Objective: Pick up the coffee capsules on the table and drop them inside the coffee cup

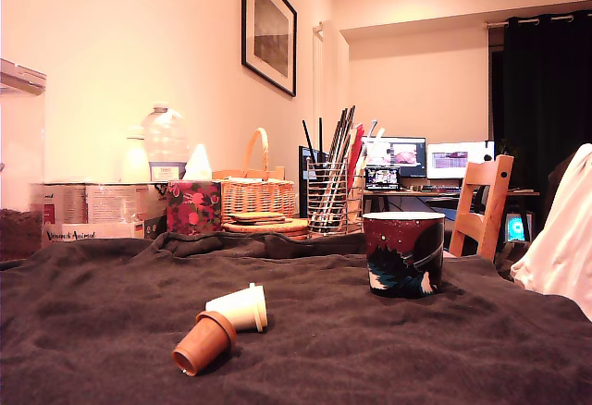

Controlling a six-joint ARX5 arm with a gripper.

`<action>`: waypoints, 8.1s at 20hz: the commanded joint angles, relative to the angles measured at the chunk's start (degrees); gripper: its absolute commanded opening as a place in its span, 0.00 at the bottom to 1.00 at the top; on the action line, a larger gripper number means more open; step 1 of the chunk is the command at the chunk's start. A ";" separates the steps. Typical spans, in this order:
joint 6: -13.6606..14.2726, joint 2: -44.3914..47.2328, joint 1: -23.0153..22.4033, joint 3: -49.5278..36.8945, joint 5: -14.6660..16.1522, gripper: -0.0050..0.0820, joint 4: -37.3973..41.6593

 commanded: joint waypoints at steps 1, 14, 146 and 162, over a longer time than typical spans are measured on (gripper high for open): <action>0.22 -0.55 -0.02 -1.22 0.57 0.03 2.38; -1.79 1.09 -3.91 -1.22 19.41 0.03 12.85; 9.27 87.19 -21.51 49.03 11.58 0.36 24.68; 10.05 87.19 -20.37 49.05 10.19 0.36 45.53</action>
